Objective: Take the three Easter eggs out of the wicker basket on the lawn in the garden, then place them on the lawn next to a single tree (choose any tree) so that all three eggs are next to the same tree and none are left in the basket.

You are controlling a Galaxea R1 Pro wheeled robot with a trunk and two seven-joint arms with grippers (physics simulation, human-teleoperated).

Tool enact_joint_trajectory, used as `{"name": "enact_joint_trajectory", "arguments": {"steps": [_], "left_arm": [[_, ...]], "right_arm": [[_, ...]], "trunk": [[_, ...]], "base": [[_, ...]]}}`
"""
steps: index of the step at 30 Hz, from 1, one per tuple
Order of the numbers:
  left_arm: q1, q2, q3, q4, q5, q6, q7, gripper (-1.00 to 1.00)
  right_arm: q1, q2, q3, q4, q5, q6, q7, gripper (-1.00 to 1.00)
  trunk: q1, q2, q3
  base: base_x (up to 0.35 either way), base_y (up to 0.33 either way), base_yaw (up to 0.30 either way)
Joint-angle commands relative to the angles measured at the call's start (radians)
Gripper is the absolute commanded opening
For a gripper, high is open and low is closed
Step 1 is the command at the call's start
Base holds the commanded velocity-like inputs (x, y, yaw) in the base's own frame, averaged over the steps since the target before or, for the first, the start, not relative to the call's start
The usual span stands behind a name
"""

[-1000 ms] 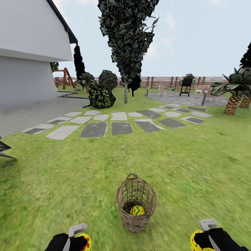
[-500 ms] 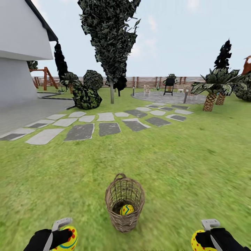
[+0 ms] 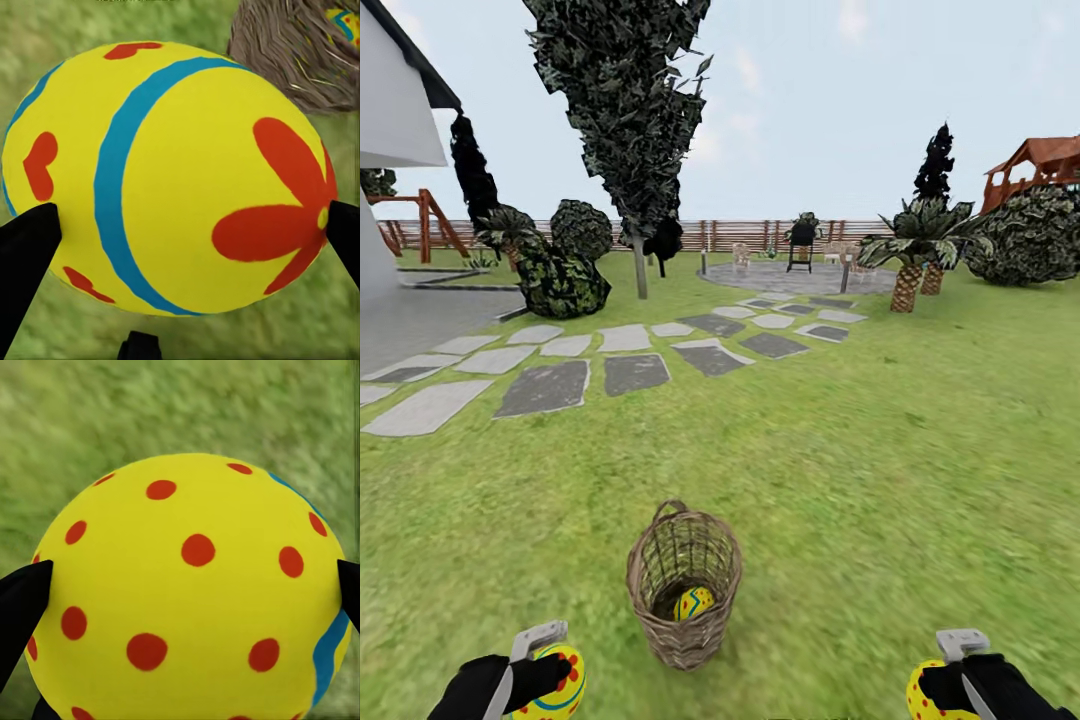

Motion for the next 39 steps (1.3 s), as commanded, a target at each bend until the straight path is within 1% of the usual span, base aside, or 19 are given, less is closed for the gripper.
{"name": "enact_joint_trajectory", "arguments": {"steps": [1, 5, 17, 19, 24, 28, 39], "left_arm": [[-0.001, -0.001, 0.005, -0.002, -0.008, 0.005, -0.008, -1.0], [0.0, -0.001, 0.005, -0.001, -0.008, 0.005, -0.008, -1.0], [-0.001, -0.004, 0.004, 0.001, -0.009, 0.003, -0.007, -1.0], [0.0, -0.009, 0.003, 0.001, -0.009, 0.003, -0.007, -1.0], [0.0, -0.01, 0.003, 0.001, -0.009, 0.003, -0.007, -1.0], [0.0, -0.011, 0.004, 0.001, -0.009, 0.003, -0.007, -1.0], [0.0, -0.029, 0.005, 0.002, -0.009, -0.002, -0.005, -1.0]], "right_arm": [[-0.001, -0.003, 0.006, -0.001, -0.004, 0.005, 0.0, -1.0], [-0.001, -0.006, 0.006, -0.001, -0.004, 0.005, 0.0, -1.0], [-0.001, -0.007, 0.006, -0.001, -0.004, 0.005, 0.0, -1.0], [-0.001, -0.007, 0.006, -0.001, -0.004, 0.005, 0.0, -1.0], [-0.001, -0.007, 0.006, -0.001, -0.005, 0.005, 0.0, -1.0], [-0.001, -0.011, 0.004, -0.003, -0.005, 0.005, 0.0, -1.0], [-0.001, -0.008, 0.006, -0.003, -0.005, 0.005, 0.0, -1.0]], "trunk": [[0.0, -0.001, -0.001], [0.0, -0.001, -0.001], [0.0, -0.001, -0.001], [0.0, -0.001, -0.001], [0.0, -0.001, -0.001], [0.0, -0.001, -0.001], [0.0, -0.001, -0.001]], "base": [[0.0, 0.0, -0.268], [0.0, 0.0, -0.268], [0.0, 0.0, -0.268], [0.0, 0.0, -0.268], [0.0, 0.0, -0.268], [0.0, 0.0, -0.268], [0.0, 0.0, -0.268]]}}
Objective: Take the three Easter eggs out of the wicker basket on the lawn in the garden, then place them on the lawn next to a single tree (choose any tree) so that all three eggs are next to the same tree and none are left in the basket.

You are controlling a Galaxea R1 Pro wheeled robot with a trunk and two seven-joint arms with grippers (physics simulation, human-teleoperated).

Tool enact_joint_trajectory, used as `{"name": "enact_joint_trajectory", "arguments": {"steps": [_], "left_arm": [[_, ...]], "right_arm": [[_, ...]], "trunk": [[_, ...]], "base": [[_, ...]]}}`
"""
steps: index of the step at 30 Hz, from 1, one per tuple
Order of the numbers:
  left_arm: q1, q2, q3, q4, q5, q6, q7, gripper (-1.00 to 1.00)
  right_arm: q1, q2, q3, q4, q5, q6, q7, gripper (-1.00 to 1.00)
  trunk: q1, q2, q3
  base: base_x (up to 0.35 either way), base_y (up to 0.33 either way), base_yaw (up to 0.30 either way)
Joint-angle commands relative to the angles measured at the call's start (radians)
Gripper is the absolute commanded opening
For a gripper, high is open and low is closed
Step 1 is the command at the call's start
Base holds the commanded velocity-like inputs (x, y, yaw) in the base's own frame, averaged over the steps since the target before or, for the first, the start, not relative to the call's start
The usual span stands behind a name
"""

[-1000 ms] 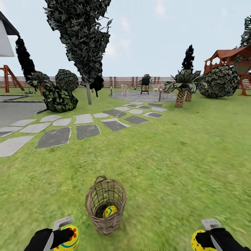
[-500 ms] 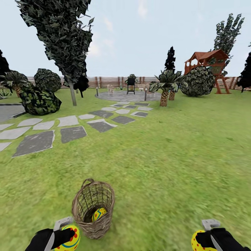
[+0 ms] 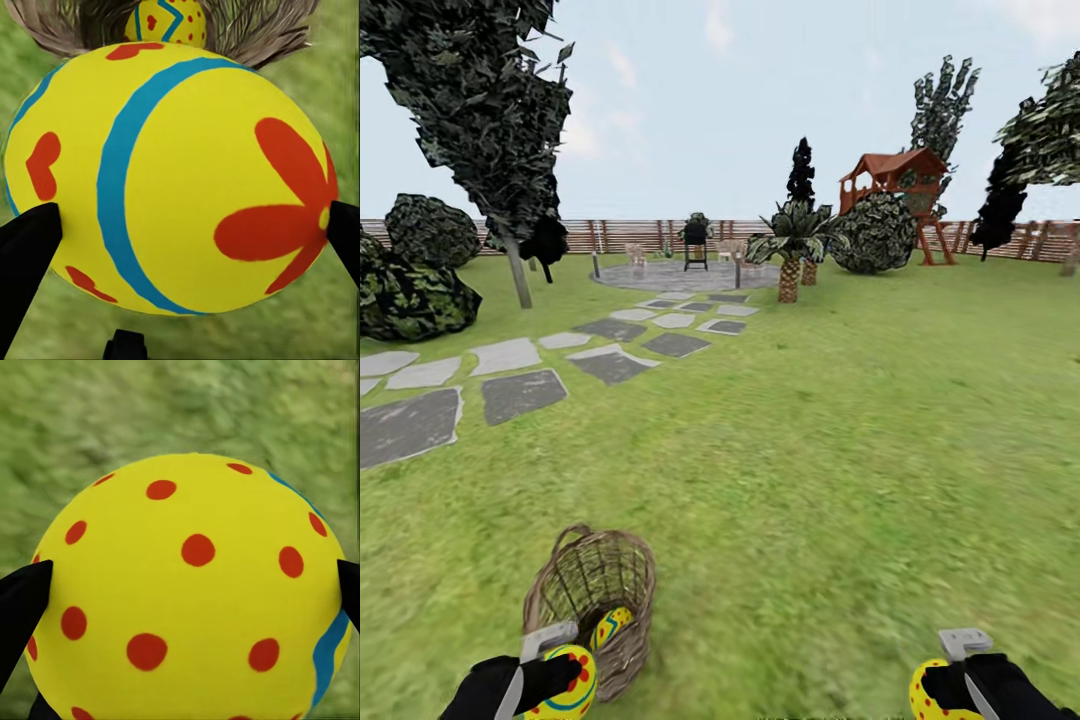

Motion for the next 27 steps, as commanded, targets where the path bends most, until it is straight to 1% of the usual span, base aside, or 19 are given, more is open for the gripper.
{"name": "enact_joint_trajectory", "arguments": {"steps": [1, 12, 14, 15, 27], "left_arm": [[-0.001, -0.002, 0.005, -0.001, -0.009, 0.004, -0.008, -1.0], [-0.001, -0.004, 0.005, -0.001, -0.009, 0.004, -0.008, -1.0], [0.0, -0.016, 0.005, -0.001, -0.009, 0.003, -0.008, -1.0], [0.0, -0.018, 0.005, -0.001, -0.01, 0.002, -0.008, -1.0], [0.0, -0.023, 0.005, -0.001, -0.01, 0.001, -0.008, -1.0]], "right_arm": [[-0.001, 0.0, 0.006, -0.001, -0.003, 0.005, 0.0, -1.0], [-0.001, 0.0, 0.006, 0.0, -0.003, 0.005, 0.0, -1.0], [-0.001, 0.0, 0.006, 0.0, -0.003, 0.005, 0.0, -1.0], [-0.001, 0.0, 0.006, 0.0, -0.003, 0.005, 0.0, -1.0], [-0.001, 0.0, 0.006, 0.0, -0.003, 0.005, 0.0, -1.0]], "trunk": [[0.0, -0.001, -0.001], [0.0, -0.001, -0.006], [0.0, -0.001, -0.007], [0.0, -0.001, -0.008], [0.0, -0.001, -0.014]], "base": [[0.0, 0.0, -0.268], [0.0, 0.0, -0.268], [0.0, 0.0, -0.268], [0.0, 0.0, -0.268], [0.0, 0.0, -0.268]]}}
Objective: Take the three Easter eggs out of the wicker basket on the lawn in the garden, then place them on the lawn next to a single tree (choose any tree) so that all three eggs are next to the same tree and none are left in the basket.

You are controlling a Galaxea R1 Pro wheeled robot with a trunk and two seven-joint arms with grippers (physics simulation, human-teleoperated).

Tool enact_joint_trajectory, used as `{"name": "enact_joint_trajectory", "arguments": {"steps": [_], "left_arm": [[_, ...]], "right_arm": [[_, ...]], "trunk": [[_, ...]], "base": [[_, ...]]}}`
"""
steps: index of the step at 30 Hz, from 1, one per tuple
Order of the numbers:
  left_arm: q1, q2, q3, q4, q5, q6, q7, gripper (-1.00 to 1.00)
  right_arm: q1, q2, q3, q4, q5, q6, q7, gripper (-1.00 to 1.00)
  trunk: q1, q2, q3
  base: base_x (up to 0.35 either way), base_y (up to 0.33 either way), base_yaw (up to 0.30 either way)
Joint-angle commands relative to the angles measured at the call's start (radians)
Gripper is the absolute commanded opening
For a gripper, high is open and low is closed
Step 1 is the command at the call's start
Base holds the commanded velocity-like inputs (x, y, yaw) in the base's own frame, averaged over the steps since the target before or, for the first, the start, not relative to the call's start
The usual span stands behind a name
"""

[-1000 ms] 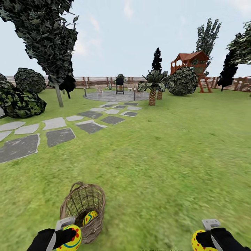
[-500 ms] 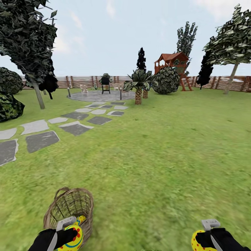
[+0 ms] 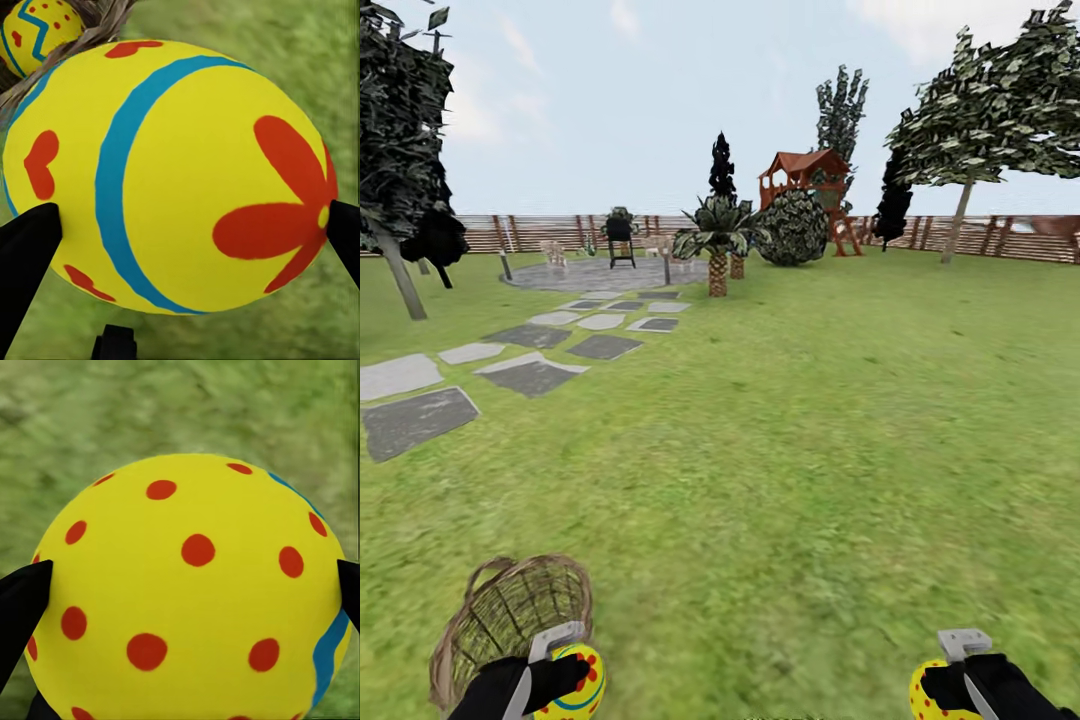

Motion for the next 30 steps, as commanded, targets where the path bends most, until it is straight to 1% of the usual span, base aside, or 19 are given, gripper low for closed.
{"name": "enact_joint_trajectory", "arguments": {"steps": [1, 21, 30], "left_arm": [[-0.001, -0.001, 0.005, -0.002, -0.009, 0.005, -0.008, -1.0], [-0.001, -0.014, 0.005, 0.0, -0.009, 0.005, -0.007, -1.0], [-0.001, -0.015, 0.005, 0.0, -0.009, 0.005, -0.007, -1.0]], "right_arm": [[-0.001, -0.001, 0.006, -0.001, -0.004, 0.005, 0.0, -1.0], [-0.001, 0.0, 0.006, -0.001, -0.004, 0.005, 0.0, -1.0], [-0.001, 0.0, 0.006, -0.001, -0.004, 0.005, 0.0, -1.0]], "trunk": [[0.0, -0.001, -0.002], [0.0, -0.001, -0.015], [0.0, -0.001, -0.021]], "base": [[0.0, 0.0, -0.268], [0.0, 0.0, -0.264], [0.0, 0.0, -0.262]]}}
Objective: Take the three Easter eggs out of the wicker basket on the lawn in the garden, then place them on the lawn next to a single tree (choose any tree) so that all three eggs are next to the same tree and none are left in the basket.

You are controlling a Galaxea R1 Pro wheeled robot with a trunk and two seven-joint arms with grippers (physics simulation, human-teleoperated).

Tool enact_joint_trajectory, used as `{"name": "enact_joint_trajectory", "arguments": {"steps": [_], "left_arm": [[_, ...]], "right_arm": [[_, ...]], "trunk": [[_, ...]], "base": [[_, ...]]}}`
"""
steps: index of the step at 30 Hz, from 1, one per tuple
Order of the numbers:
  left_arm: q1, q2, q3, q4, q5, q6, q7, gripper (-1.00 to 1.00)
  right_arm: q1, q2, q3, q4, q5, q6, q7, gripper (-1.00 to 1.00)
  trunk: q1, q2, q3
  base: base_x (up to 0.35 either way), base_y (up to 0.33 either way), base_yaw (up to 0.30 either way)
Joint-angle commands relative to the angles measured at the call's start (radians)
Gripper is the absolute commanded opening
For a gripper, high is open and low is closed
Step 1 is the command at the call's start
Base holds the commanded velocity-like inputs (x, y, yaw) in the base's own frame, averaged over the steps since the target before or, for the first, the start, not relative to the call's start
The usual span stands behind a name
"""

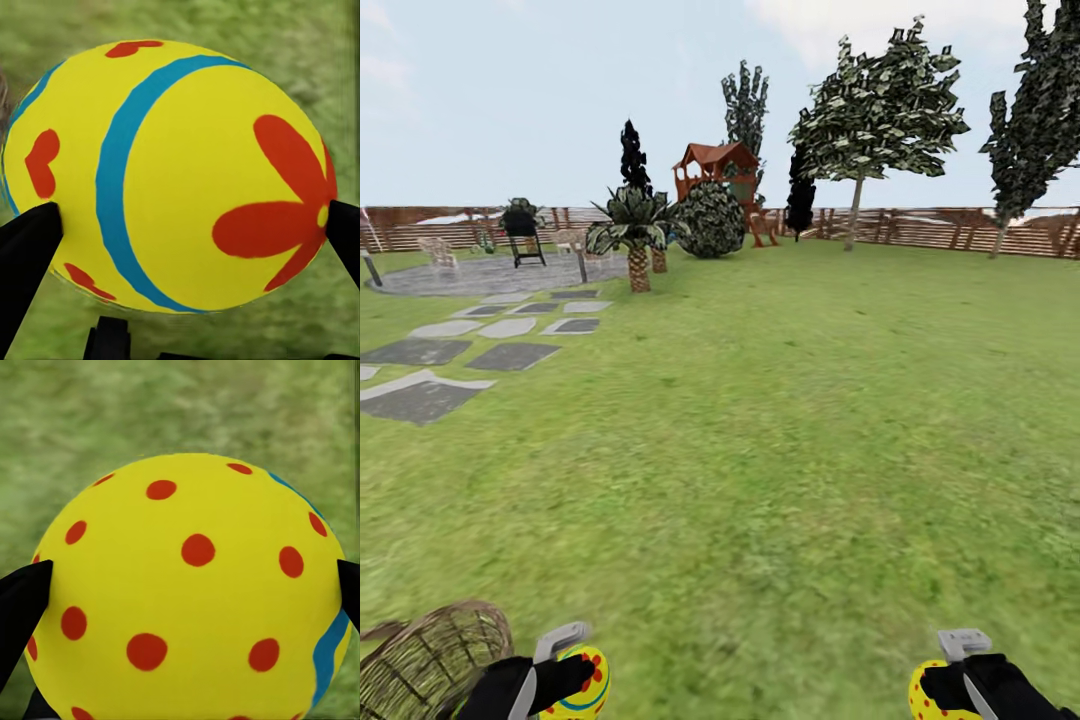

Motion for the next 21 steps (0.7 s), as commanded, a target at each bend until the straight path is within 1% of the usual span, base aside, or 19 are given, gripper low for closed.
{"name": "enact_joint_trajectory", "arguments": {"steps": [1, 5, 21], "left_arm": [[0.0, -0.001, 0.004, 0.005, -0.009, 0.004, -0.008, -1.0], [0.0, -0.001, 0.003, 0.024, -0.009, 0.003, -0.009, -1.0], [-0.001, -0.001, 0.003, 0.025, -0.009, 0.003, -0.009, -1.0]], "right_arm": [[-0.001, -0.001, 0.006, -0.001, -0.004, 0.005, 0.0, -1.0], [-0.001, -0.001, 0.006, -0.001, -0.004, 0.005, 0.0, -1.0], [-0.001, 0.0, 0.006, -0.001, -0.004, 0.005, 0.001, -1.0]], "trunk": [[0.0, -0.001, -0.002], [0.0, -0.001, -0.005], [0.0, -0.001, -0.016]], "base": [[0.0, 0.0, -0.261], [0.0, 0.0, -0.261], [0.0, 0.0, -0.261]]}}
